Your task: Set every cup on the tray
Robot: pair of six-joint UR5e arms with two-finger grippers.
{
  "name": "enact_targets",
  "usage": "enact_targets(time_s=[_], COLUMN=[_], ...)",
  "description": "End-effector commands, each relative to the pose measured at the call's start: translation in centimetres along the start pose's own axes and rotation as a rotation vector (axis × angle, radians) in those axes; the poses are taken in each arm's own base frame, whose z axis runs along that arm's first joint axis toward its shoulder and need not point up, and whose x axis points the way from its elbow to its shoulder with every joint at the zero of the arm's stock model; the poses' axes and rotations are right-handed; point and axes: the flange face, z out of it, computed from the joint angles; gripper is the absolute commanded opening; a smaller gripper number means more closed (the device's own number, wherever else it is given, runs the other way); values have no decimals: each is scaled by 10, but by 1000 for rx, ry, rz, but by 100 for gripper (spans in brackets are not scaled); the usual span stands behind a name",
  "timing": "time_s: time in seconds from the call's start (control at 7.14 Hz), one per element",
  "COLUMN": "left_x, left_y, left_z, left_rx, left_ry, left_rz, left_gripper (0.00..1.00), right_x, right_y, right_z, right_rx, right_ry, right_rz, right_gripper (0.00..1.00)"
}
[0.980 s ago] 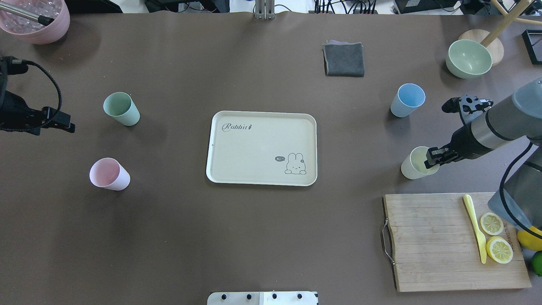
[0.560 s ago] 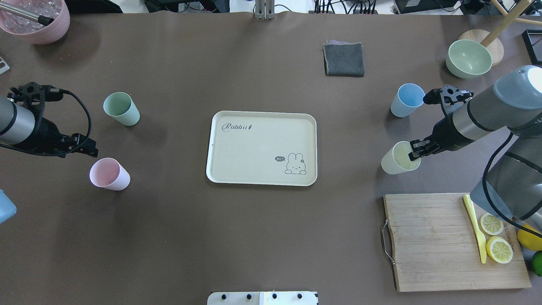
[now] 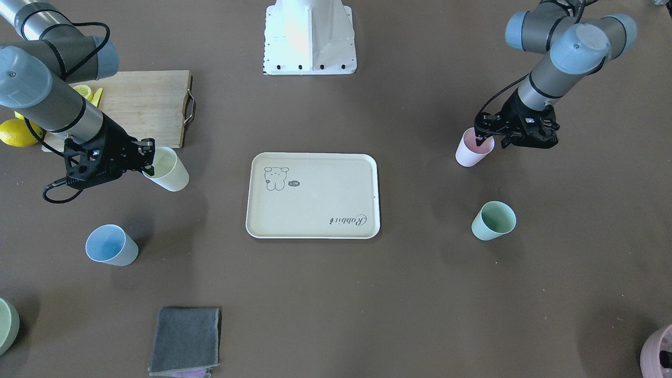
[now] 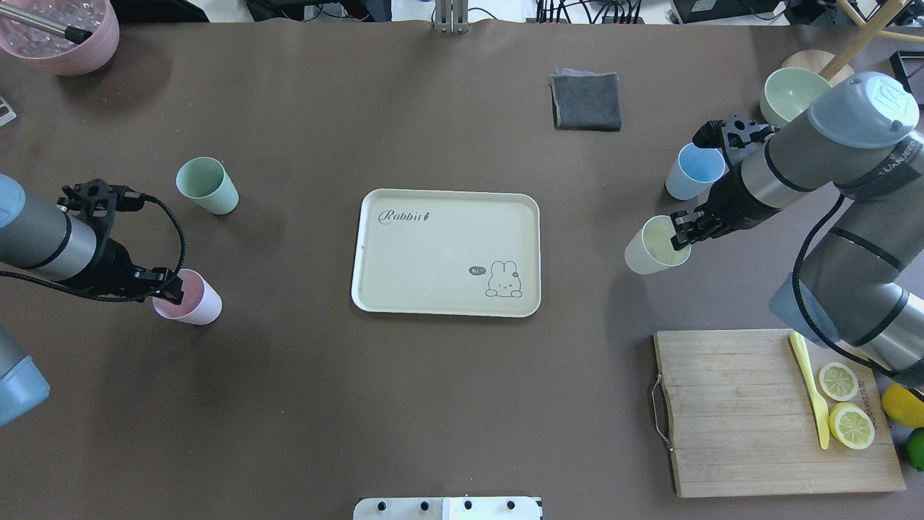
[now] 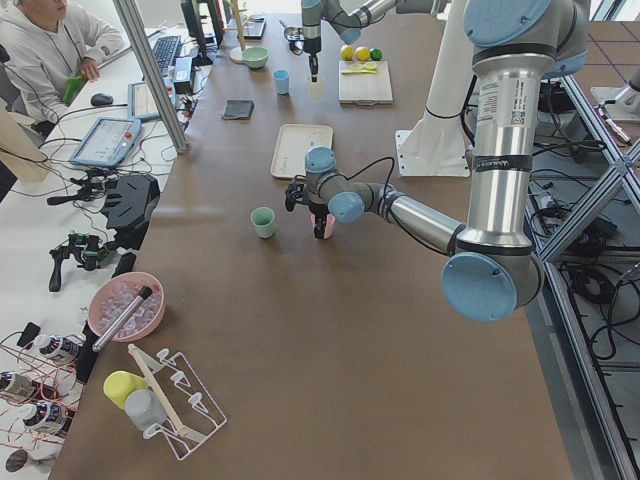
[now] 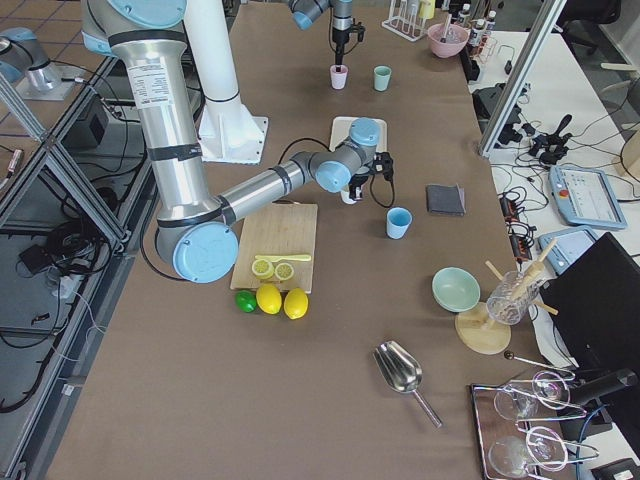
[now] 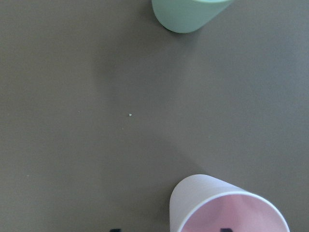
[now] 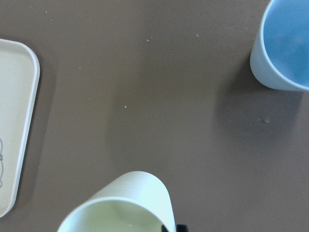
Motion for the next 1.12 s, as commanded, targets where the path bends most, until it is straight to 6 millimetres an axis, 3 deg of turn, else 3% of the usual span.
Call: enact_targets(time_s=[0.0,0.28,0.42,0.56,0.7,0.84,0.98], left_x=[31,126,165,209,251,280,288], left_y=[-14,-54,-75,-89,-104,-96,-93], left_z=[-8,-45,-45,-29,-24,-7,-4], left_rx=[11,7,7,-9,-7,15,19], left_ry=[36,65,74,82,92,72,70], left_rz=[16,-31,-76,-112,-152,-148,-149], left_gripper=[0,0,0,0,0,0,0], right_x=[-56,-124,-153,-173,-180,-193,-193], right_y=[-20,-6,0,7,13,15,15], right_z=[-12,16,29,40,53,63,70], right_rx=[9,0,7,9,11,11,5], right_ry=[-28,-41,-40,-38,-23,-20,-12], right_rz=[68,101,109,128,121,136,137], right_gripper=[0,0,0,0,0,0,0])
